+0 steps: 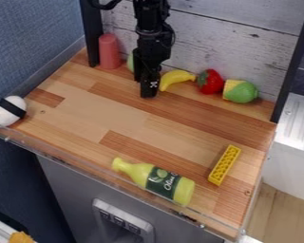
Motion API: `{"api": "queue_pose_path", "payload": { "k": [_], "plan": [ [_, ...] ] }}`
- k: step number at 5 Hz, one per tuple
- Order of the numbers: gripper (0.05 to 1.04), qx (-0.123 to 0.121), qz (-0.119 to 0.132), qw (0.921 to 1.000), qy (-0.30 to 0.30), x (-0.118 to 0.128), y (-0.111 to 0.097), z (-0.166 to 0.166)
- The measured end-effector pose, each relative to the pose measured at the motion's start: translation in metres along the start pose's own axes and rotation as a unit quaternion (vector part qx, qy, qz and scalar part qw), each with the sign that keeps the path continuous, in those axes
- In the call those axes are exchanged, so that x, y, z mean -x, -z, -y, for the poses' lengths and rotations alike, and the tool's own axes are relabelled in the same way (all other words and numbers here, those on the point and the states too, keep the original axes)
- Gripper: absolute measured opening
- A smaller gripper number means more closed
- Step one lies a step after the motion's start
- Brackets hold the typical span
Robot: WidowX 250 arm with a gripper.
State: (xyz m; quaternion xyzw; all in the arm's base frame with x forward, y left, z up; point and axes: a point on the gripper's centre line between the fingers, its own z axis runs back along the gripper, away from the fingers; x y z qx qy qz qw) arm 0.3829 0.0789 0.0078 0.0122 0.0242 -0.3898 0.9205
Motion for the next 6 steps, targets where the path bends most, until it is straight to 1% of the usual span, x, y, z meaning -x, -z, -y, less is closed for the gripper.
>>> {"api": "queue_pose_path", "payload": {
  "k": [1,2,3,4,6],
  "plan": [
    [0.629,0.005,-0.003,0.9992,-0.038,0.001,0.002,0.004],
    [0.347,0.003,-0.001,0.9975,-0.070,0.001,0.001,0.001],
    [0.146,0.002,-0.001,0.9971,-0.076,-0.001,0.000,-0.003],
    [0.058,0.000,0.000,0.9982,-0.061,-0.002,0.000,-0.007],
    [0.054,0.000,-0.001,0.9999,-0.012,-0.001,-0.001,-0.012]
  ]
}}
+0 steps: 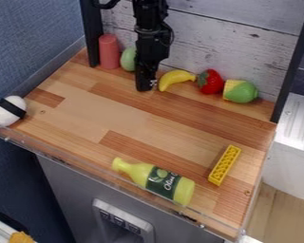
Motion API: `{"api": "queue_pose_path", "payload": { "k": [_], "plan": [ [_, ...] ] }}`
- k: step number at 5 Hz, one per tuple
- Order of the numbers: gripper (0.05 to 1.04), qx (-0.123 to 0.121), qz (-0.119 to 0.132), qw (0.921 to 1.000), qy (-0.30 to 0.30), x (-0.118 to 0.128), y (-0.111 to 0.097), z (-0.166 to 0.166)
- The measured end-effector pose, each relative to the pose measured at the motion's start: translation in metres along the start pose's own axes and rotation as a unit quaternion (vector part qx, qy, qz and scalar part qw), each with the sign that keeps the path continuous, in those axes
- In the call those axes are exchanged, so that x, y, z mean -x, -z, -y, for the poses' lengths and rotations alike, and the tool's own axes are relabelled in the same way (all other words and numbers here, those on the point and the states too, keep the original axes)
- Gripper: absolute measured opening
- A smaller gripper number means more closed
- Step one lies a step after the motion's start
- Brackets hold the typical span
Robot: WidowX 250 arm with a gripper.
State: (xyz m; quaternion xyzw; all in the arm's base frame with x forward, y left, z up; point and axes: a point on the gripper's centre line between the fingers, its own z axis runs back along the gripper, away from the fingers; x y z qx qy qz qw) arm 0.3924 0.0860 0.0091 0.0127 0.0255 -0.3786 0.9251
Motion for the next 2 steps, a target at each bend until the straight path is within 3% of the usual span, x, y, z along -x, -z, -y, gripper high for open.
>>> {"api": "queue_pose_path", "payload": {
  "k": [1,2],
  "plan": [
    [0.054,0.016,-0.015,0.9992,-0.034,0.004,-0.005,0.002],
    [0.054,0.031,-0.032,0.9915,-0.123,0.007,-0.024,0.000]
  ]
}}
